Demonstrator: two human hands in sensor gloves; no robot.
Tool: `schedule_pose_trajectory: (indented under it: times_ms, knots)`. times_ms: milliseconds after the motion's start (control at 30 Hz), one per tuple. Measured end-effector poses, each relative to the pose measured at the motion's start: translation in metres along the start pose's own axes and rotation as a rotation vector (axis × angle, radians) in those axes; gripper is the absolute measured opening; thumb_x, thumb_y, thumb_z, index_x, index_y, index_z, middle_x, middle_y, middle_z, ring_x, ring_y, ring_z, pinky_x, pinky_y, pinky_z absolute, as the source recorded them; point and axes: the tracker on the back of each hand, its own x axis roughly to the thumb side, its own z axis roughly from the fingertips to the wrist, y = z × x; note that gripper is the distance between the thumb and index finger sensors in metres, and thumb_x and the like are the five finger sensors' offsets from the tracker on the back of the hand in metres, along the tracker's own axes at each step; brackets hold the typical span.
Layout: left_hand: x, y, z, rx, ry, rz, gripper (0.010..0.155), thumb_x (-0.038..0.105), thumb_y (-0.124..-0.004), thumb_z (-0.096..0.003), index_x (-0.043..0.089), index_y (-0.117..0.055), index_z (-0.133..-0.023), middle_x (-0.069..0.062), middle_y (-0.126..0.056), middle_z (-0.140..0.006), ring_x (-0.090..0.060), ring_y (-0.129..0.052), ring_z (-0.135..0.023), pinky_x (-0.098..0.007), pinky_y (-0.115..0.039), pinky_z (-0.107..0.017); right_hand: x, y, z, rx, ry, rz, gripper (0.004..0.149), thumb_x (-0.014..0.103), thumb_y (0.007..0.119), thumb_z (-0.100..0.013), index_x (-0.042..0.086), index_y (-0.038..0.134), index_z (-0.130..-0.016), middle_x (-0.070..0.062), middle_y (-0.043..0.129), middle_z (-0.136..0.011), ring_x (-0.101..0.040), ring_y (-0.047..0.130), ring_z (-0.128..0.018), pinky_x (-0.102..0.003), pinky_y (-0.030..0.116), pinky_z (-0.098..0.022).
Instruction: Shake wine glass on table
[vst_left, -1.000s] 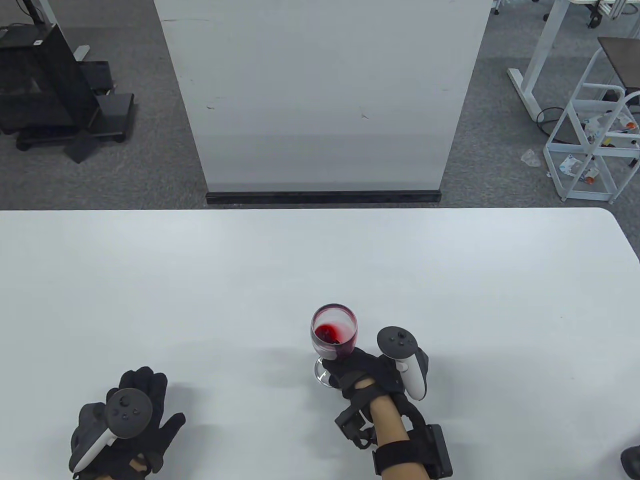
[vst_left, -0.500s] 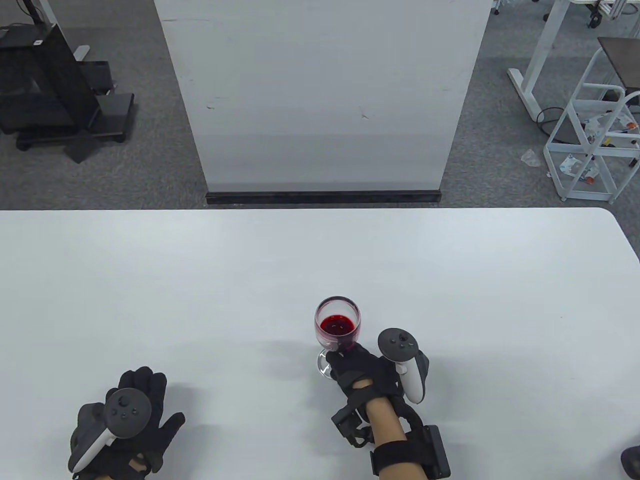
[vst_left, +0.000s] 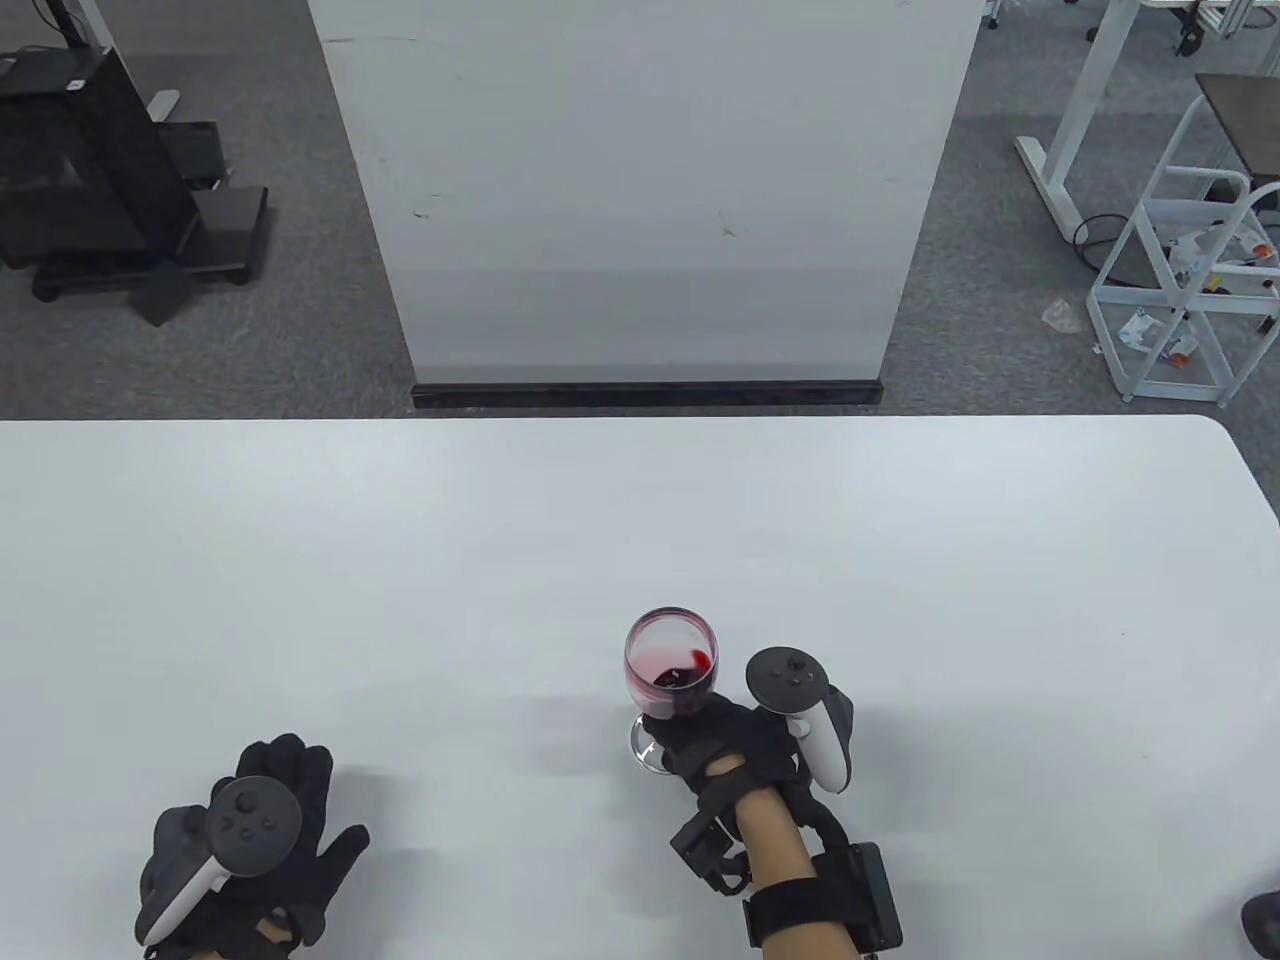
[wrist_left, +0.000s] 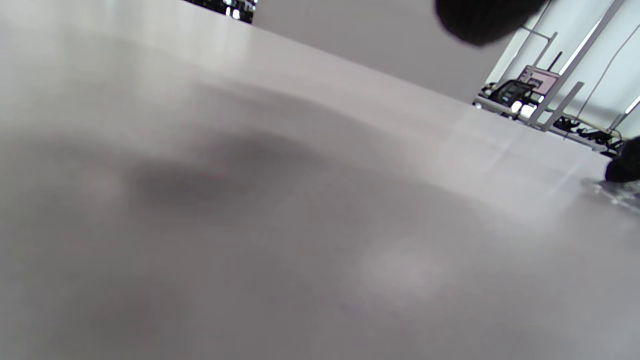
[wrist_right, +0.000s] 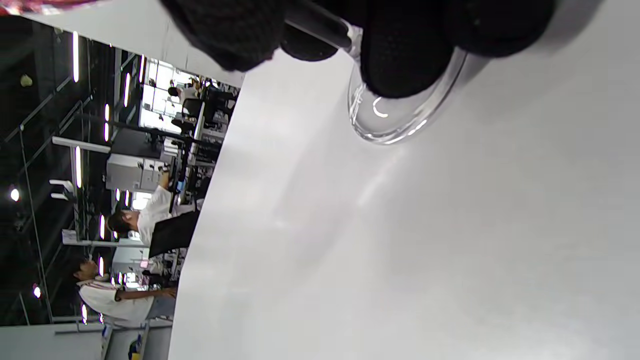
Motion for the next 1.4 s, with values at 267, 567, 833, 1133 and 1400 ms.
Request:
schedule_pose_trajectory:
  times_ms: [267,567,833,1133,1400]
  knots:
    - [0.0,0.0,0.0,0.002,-0.003,0.001,0.079,0.059,-0.06,-0.0464,0.029,-0.014,-0.104,0.001,0.0,-0.112,-0.027,0.007,-0.102,-0.046,0.001,-0.073,0.0,0.0,0.0,0.015,-0.005,0.002,0.055,0.039,0.078,-0.052,0.018,0.059,-0.1,-0.008,0.051,-0.11,-0.026,0.081,-0.071,-0.044,0.075,-0.048]
    - [0.0,0.0,0.0,0.004,-0.009,0.005,0.079,0.059,-0.06,-0.0465,0.029,-0.014,-0.104,0.001,0.0,-0.112,-0.027,0.008,-0.102,-0.046,0.001,-0.073,-0.002,-0.013,0.009,0.102,0.04,-0.038,0.066,0.04,0.077,-0.053,0.018,0.044,-0.106,-0.013,0.037,-0.113,-0.034,0.077,-0.078,-0.046,0.073,-0.05]
    - [0.0,0.0,0.001,0.01,-0.012,0.007,0.079,0.059,-0.06,-0.0464,0.029,-0.014,-0.104,0.001,0.0,-0.112,-0.027,0.007,-0.102,-0.046,0.001,-0.073,0.01,-0.056,0.047,0.047,0.038,0.112,0.066,0.046,0.072,-0.054,0.018,0.044,-0.107,-0.014,0.037,-0.113,-0.04,0.072,-0.083,-0.049,0.071,-0.052]
    - [0.0,0.001,0.002,0.021,-0.007,0.004,0.079,0.059,-0.06,-0.0464,0.029,-0.014,-0.104,0.001,0.0,-0.112,-0.027,0.007,-0.102,-0.046,0.001,-0.073,0.009,-0.105,0.101,-0.28,-0.067,0.573,0.062,0.046,0.071,-0.052,0.02,0.051,-0.104,-0.011,0.041,-0.114,-0.04,0.053,-0.1,-0.061,0.056,-0.068]
    - [0.004,0.001,0.002,0.018,-0.006,0.01,0.079,0.06,-0.059,-0.0465,0.029,-0.014,-0.104,0.001,0.001,-0.112,-0.027,0.008,-0.102,-0.046,0.001,-0.073,-0.019,-0.111,0.139,-0.445,-0.132,0.944,0.062,0.047,0.071,-0.05,0.022,0.052,-0.103,-0.007,0.04,-0.114,-0.037,0.049,-0.104,-0.059,0.051,-0.073]
